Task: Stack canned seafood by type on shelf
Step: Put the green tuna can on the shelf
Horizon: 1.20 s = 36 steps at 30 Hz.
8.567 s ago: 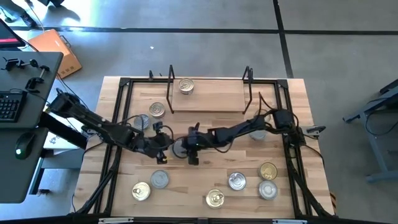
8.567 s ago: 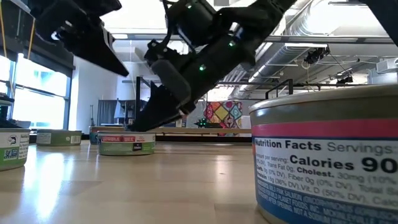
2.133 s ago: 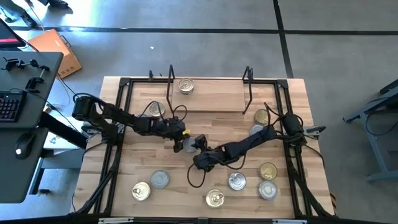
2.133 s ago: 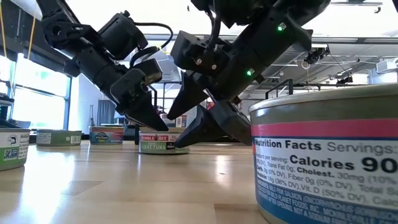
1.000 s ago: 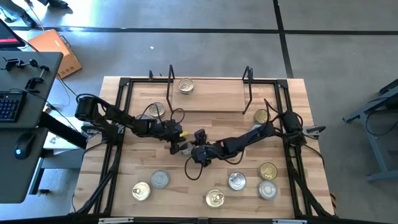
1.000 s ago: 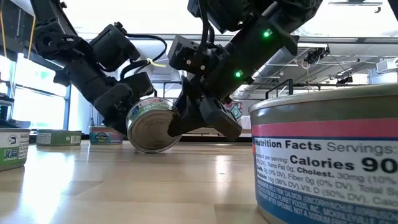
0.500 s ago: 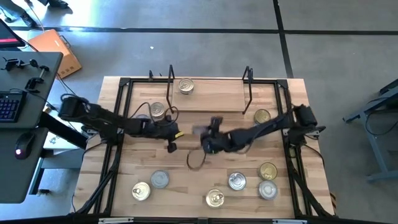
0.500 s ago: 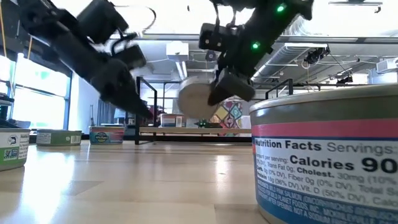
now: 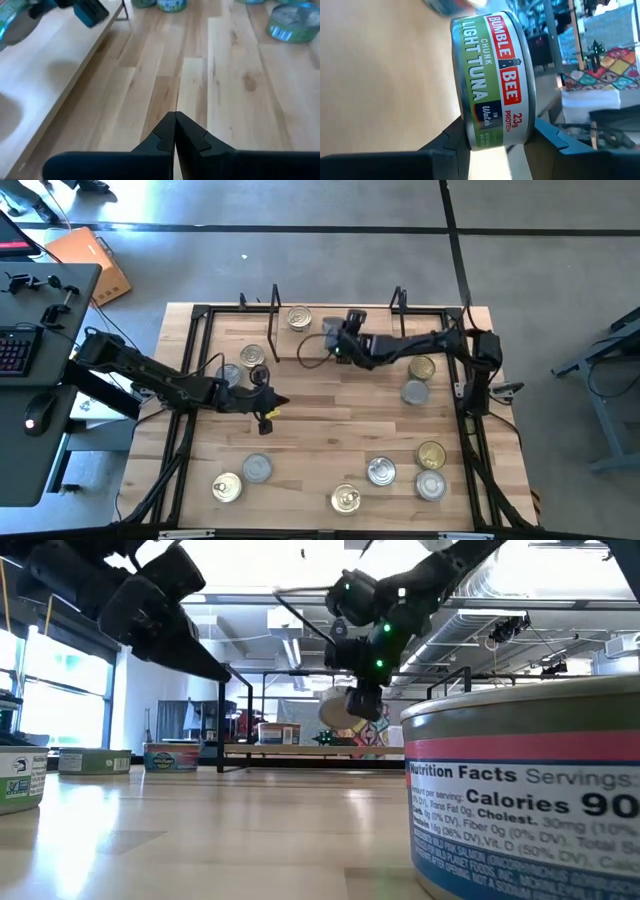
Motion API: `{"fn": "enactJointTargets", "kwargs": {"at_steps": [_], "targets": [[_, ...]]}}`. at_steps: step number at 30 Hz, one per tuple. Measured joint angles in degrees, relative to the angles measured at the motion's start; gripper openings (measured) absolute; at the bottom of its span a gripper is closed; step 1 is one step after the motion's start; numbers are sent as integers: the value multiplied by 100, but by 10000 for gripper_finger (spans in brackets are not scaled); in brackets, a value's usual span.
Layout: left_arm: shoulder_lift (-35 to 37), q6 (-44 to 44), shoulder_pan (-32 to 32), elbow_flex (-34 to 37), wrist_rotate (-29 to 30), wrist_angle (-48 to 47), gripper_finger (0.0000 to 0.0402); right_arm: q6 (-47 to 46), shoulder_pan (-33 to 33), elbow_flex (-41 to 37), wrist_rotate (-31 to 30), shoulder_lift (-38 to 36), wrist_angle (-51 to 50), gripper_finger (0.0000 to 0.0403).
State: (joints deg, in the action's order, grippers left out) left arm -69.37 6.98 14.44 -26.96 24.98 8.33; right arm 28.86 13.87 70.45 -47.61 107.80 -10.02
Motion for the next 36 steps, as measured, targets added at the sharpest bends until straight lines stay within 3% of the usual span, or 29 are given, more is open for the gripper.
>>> {"fn": "enactJointTargets", "kwargs": {"at_steps": [6, 13, 21, 28, 36], "targets": [[-12, 27, -13, 2, 108, -69, 0, 334, 442, -2, 481, 89, 193, 124], [-10, 31, -15, 2, 125, -62, 0, 585, 540, 0, 578, 330, 211, 127], [-10, 33, -15, 2, 124, -76, 0, 752, 533, 9, 635, 353, 114, 146], [-10, 33, -15, 2, 124, -87, 0, 724, 524, -4, 1190, 374, -361, 165], [-10, 31, -15, 2, 123, -91, 0, 713, 533, -2, 1324, 370, -424, 207]]}}
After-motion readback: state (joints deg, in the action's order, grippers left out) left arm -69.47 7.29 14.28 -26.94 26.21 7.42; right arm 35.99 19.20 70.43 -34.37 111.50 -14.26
